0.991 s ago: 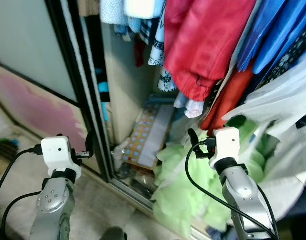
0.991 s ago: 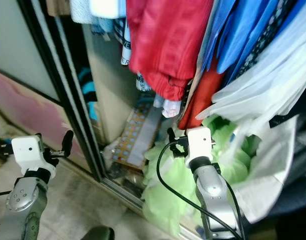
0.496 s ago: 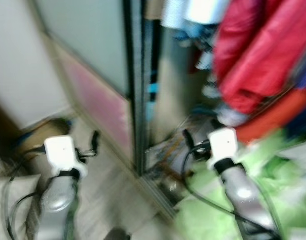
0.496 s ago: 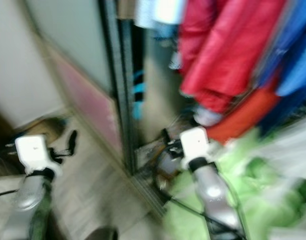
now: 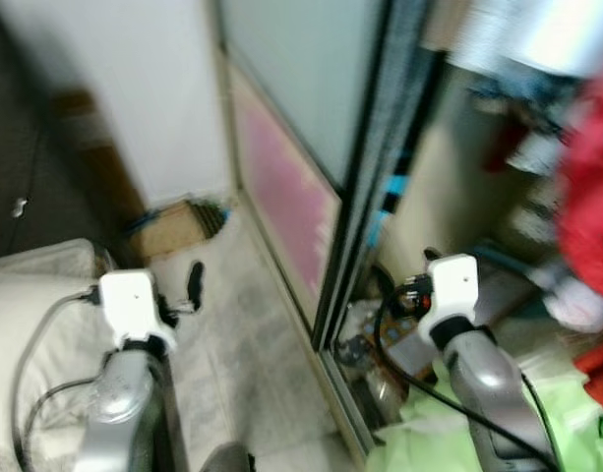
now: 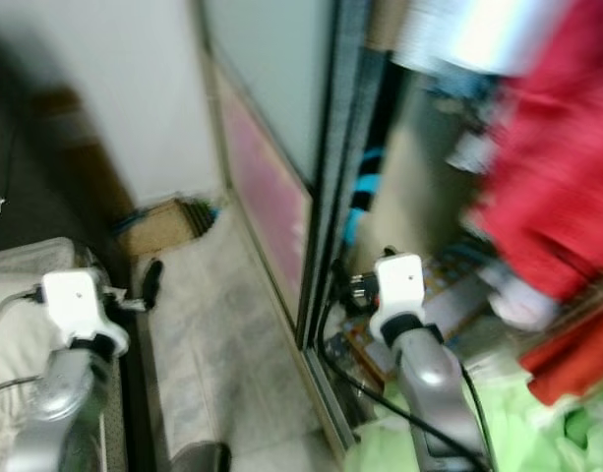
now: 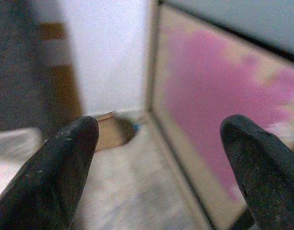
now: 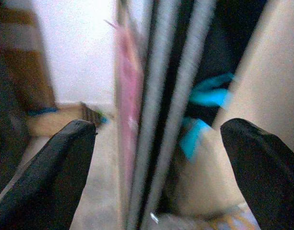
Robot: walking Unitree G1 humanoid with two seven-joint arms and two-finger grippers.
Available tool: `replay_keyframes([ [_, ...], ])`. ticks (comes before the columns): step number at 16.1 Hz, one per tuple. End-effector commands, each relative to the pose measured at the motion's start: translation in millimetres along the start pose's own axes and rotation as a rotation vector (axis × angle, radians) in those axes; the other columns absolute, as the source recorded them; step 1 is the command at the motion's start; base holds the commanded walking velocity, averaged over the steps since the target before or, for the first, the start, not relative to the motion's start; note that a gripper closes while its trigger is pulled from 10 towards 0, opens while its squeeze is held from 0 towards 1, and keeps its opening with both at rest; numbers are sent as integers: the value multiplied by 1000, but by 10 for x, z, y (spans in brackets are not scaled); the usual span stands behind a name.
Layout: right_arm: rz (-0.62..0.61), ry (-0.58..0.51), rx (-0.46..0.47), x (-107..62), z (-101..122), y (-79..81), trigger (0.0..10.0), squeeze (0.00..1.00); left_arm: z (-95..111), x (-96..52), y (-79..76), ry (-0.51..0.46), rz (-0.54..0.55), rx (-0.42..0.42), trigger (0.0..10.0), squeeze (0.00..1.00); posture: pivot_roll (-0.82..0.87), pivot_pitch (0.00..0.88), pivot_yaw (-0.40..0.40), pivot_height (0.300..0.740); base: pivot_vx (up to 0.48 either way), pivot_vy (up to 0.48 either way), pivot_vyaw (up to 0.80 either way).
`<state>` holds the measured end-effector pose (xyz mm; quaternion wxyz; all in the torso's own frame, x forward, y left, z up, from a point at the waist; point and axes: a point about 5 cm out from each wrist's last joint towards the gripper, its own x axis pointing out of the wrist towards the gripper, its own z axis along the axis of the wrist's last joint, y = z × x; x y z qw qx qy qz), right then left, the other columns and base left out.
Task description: Clean up the room
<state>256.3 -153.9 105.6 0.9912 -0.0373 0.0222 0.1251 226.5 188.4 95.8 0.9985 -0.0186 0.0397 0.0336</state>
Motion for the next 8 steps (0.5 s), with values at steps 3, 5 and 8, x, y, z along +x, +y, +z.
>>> replay_keyframes([
  [3, -43, 13, -3, -42, -18, -81, 10000, 0, 32, -15, -13, -2, 11, 8, 10000, 0, 18, 44, -52, 740, 0, 0, 800],
  [5, -39, 22, -3, -56, -37, -75, 10000, 0, 2, -39, -16, 16, 6, 5, 10000, 0, 16, 49, -50, 740, 0, 0, 800],
  [8, -36, 22, -1, -48, -33, -68, 10000, 0, 29, -32, 51, 0, 74, 40, 10000, 0, 13, 55, -49, 740, 0, 0, 800],
])
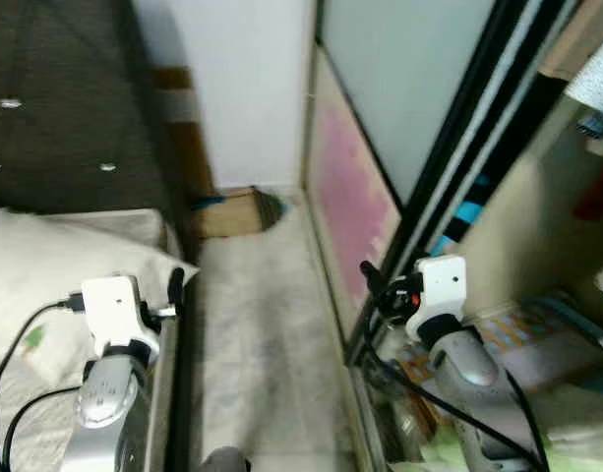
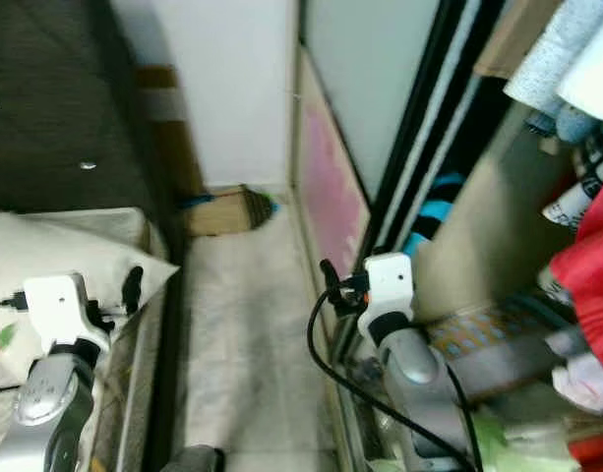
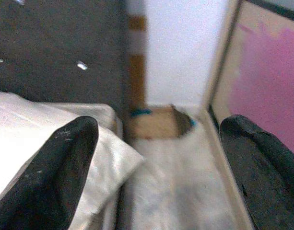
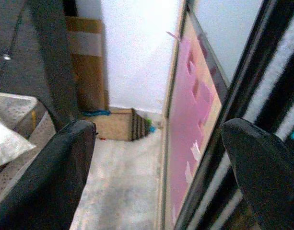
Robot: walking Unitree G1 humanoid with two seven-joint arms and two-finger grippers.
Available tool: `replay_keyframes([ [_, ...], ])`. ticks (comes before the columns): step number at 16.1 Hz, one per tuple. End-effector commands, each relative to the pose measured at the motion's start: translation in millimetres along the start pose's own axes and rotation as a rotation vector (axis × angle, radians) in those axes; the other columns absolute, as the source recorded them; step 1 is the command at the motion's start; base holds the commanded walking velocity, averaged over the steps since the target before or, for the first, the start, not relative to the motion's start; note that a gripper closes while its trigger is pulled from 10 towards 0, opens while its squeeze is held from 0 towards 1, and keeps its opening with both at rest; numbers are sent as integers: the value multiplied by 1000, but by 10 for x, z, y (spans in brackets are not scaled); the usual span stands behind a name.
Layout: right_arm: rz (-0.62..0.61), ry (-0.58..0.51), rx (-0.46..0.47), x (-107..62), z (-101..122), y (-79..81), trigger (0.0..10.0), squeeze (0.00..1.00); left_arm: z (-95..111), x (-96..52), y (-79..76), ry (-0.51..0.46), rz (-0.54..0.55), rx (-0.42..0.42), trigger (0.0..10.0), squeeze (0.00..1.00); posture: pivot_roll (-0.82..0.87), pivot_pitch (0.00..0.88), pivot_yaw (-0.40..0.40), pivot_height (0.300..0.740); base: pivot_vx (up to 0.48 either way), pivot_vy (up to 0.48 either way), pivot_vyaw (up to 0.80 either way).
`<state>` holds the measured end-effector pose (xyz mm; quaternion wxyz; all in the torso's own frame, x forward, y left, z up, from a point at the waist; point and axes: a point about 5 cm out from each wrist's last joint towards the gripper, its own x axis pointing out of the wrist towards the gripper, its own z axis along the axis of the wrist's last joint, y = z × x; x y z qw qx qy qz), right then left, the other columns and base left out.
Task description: Clean up the room
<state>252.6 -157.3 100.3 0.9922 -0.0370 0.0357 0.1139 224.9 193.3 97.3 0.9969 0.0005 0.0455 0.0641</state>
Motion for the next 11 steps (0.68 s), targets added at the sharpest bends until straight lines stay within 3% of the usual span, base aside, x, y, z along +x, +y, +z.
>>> replay_keyframes([
  [1, -15, -5, -5, -6, 24, -49, 10000, 0, 9, -18, 16, -5, 17, 37, 10000, 0, 14, 55, -49, 740, 0, 0, 800],
  [5, -20, -11, -8, 5, 32, -54, 10000, 0, 0, -11, -3, 4, -7, 11, 10000, 0, 15, 55, -49, 740, 0, 0, 800],
  [7, -20, -17, -14, 18, 42, -55, 10000, 0, 39, -5, 33, -32, 44, 67, 10000, 0, 15, 54, -49, 740, 0, 0, 800],
  [11, -19, -23, -21, 32, 51, -67, 10000, 0, 45, 10, -9, -11, 75, 36, 10000, 0, 16, 46, -51, 740, 0, 0, 800],
])
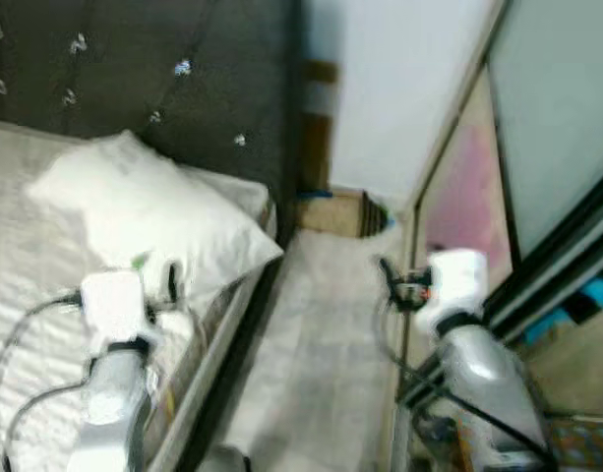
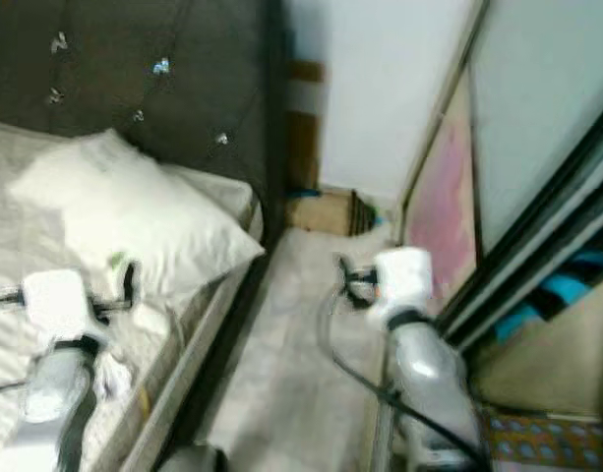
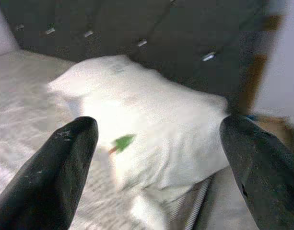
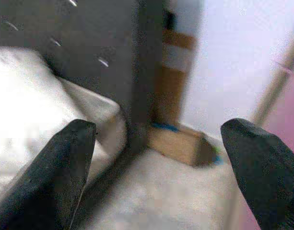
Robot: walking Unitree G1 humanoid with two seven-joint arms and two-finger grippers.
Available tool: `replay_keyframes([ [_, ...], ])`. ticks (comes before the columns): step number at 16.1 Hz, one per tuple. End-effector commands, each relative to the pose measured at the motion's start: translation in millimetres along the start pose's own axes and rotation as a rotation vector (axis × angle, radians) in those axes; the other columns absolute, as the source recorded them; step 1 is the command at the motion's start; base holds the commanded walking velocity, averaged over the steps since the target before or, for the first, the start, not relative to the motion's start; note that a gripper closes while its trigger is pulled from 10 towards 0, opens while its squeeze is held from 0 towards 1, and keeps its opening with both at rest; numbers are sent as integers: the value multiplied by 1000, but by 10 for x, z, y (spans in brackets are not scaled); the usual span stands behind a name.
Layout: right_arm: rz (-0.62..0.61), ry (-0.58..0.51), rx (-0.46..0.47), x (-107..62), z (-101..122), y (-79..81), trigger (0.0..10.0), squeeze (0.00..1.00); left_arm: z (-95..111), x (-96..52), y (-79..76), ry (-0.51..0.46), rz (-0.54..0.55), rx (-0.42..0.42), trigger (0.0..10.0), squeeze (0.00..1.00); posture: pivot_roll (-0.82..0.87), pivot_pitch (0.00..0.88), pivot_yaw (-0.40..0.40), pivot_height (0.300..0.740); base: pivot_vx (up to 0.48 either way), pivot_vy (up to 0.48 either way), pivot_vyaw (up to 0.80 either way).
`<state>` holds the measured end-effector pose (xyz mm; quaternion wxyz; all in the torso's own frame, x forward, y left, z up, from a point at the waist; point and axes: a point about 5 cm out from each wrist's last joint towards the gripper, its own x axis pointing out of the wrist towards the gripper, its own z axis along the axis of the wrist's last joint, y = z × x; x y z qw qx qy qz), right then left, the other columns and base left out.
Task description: Clean up the room
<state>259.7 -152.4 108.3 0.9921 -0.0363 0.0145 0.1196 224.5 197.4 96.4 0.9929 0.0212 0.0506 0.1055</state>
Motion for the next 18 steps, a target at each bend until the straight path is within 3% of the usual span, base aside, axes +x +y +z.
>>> replay_keyframes([
  [1, -26, 19, -19, -43, -36, -91, 10000, 0, 63, -2, -71, -19, -26, -17, 10000, 0, 16, 46, -50, 740, 0, 0, 800],
  [3, -30, 15, -14, -37, -34, -89, 10000, 0, 103, -30, -175, -54, -98, -123, 10000, 0, 18, 43, -49, 740, 0, 0, 800],
  [7, -83, 31, 63, -27, -88, -122, 10000, 0, 111, -49, -194, -116, -110, -43, 10000, 0, 23, 35, -44, 740, 0, 0, 800],
  [9, -85, 29, 65, -16, -88, -123, 10000, 0, 28, -53, -158, -91, -87, -43, 10000, 0, 21, 31, -43, 740, 0, 0, 800],
  [12, -92, 25, 70, -3, -90, -114, 10000, 0, 86, -48, -182, -138, -95, -14, 10000, 0, 22, 24, -40, 740, 0, 0, 800],
  [14, -106, 19, 104, 22, -79, -116, 10000, 0, 173, -41, -180, -198, -62, -32, 10000, 0, 23, 23, -37, 740, 0, 0, 800],
  [16, -111, 18, 121, 52, -77, -113, 10000, 0, 205, 1, -191, -175, -45, -112, 10000, 0, 30, 24, -37, 740, 0, 0, 800],
  [18, -110, 22, 121, 46, -91, -99, 10000, 0, 178, 6, -204, -154, -51, -112, 10000, 0, 28, 25, -38, 740, 0, 0, 800],
])
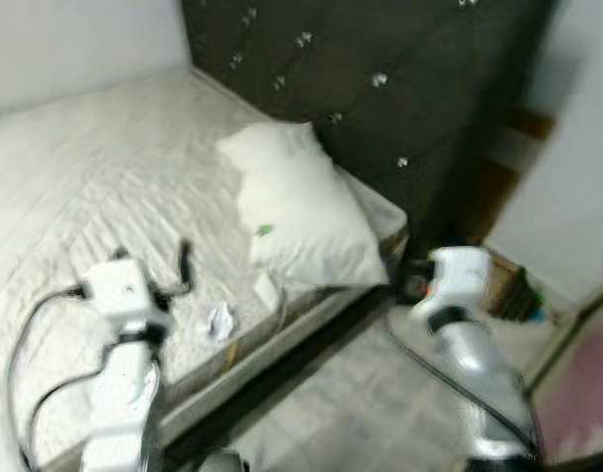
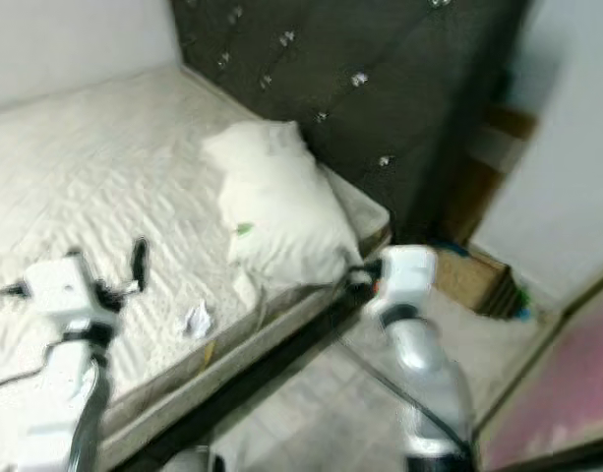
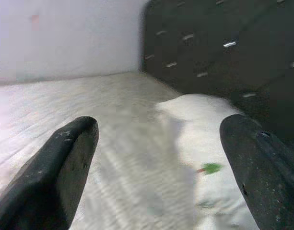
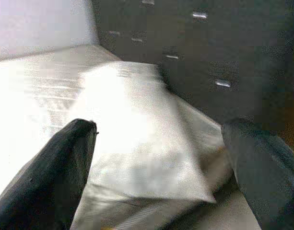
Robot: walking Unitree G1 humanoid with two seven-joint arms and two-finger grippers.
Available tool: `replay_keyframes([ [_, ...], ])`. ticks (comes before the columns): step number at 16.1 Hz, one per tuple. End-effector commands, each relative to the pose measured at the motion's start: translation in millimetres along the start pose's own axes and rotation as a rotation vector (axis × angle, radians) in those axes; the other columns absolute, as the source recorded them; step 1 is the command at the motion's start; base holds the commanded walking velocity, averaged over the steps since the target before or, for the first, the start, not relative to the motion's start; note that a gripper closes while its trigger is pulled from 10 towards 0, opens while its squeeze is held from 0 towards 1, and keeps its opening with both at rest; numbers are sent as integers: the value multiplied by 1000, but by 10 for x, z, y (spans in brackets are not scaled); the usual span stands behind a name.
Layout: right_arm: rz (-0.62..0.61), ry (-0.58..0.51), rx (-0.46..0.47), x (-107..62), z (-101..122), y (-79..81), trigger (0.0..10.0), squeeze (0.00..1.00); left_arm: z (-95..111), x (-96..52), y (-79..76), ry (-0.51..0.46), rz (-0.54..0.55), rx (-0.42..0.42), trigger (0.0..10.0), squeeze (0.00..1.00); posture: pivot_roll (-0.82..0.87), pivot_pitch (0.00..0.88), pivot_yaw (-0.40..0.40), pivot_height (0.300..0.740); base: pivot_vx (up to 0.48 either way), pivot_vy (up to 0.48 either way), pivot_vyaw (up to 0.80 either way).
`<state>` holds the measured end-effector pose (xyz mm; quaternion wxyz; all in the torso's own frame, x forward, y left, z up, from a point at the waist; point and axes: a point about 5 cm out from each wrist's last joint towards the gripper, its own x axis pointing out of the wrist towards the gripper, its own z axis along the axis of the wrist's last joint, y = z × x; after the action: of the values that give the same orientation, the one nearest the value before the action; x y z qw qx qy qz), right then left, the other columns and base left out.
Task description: Clean up the room
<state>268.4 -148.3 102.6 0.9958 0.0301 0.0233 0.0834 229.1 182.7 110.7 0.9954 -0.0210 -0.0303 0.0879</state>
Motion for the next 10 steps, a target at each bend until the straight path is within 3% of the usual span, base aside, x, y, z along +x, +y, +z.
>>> replay_keyframes([
  [1, -41, 16, -13, -49, -26, -130, 10000, 0, -6, -5, -60, 6, -8, -8, 10000, 0, 27, 25, -38, 740, 0, 0, 800],
  [3, -44, 16, -4, -49, -23, -148, 10000, 0, -38, -17, -47, 47, 4, -29, 10000, 0, 28, 23, -36, 740, 0, 0, 800],
  [7, -55, 20, 21, -27, -28, -151, 10000, 0, -50, -1, -20, 47, 11, -12, 10000, 0, 28, 23, -36, 740, 0, 0, 798],
  [10, -47, 22, 14, -33, -25, -149, 10000, 0, -35, -15, -26, 43, 0, -54, 10000, 0, 26, 25, -35, 740, 0, 0, 777],
])
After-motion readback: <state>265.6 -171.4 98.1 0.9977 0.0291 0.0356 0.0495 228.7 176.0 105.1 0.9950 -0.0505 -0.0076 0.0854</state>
